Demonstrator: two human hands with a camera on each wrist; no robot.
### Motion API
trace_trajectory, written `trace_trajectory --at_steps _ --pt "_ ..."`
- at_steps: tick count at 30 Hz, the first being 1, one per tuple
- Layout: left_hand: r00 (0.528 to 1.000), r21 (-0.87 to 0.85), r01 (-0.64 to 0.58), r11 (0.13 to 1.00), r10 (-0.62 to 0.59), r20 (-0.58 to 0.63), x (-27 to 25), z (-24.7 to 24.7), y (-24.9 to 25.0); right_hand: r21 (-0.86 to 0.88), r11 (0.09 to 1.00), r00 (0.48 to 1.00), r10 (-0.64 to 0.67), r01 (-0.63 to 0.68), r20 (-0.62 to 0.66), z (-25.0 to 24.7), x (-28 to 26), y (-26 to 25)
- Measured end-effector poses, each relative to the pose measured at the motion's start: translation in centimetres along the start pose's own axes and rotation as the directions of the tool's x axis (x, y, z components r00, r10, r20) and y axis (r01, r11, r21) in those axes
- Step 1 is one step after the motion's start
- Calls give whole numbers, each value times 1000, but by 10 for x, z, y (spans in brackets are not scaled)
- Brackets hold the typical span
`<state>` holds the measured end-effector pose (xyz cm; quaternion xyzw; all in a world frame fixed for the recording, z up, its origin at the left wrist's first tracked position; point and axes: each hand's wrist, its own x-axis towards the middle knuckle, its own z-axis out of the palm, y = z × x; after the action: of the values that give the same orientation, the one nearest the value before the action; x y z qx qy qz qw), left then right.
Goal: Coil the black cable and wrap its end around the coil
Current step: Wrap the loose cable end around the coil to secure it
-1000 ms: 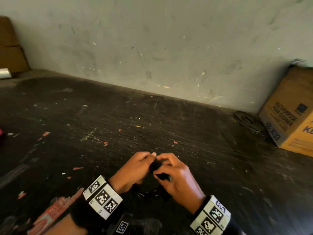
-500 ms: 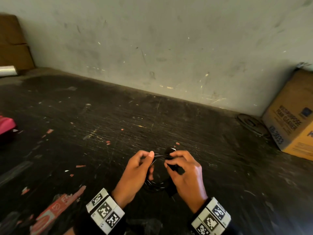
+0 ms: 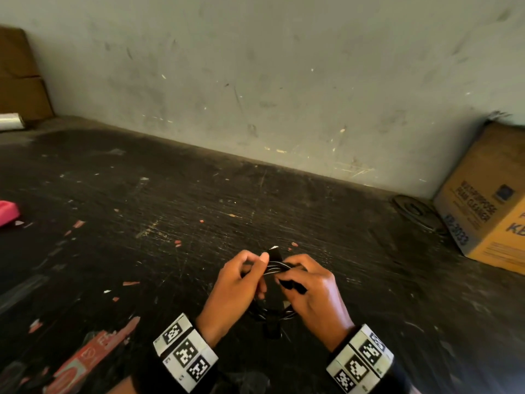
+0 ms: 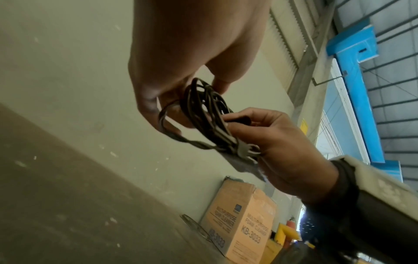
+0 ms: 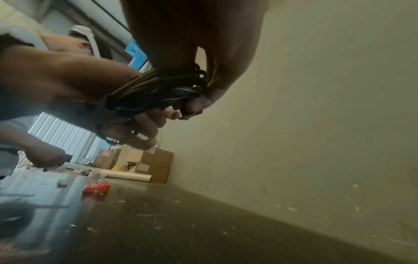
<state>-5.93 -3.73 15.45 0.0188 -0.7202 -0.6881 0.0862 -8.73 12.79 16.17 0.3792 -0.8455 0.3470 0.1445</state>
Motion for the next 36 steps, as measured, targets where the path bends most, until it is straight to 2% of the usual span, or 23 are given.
trace_trajectory --at_steps 2,5,7,13,21,26,31,36 --pt "998 -42 35 999 -37 -50 -1 3 -2 -41 999 1000 3 -2 16 1 -1 -1" --pt "993 3 30 1000 -30 -113 1 5 -6 -165 985 996 -44 56 72 4 -3 -7" --pt "993 -9 41 999 -41 -107 2 6 -7 -186 981 997 -37 50 75 4 -3 -10" --pt "974 -91 198 976 -207 -91 5 7 -10 -194 981 999 -4 13 46 7 -7 -7" --pt "950 -64 277 959 -283 -131 7 13 -10 -225 974 1000 2 4 28 8 -5 -15" --pt "960 -158 179 971 -207 -190 7 14 -10 -205 979 998 16 -4 56 9 -7 -13" --pt "971 -142 70 987 -101 -216 10 9 -6 -154 988 996 3 11 90 4 -9 -10" --pt "985 -40 -13 999 5 -170 8 6 -9 -166 986 999 -29 32 19 -1 -7 -13"
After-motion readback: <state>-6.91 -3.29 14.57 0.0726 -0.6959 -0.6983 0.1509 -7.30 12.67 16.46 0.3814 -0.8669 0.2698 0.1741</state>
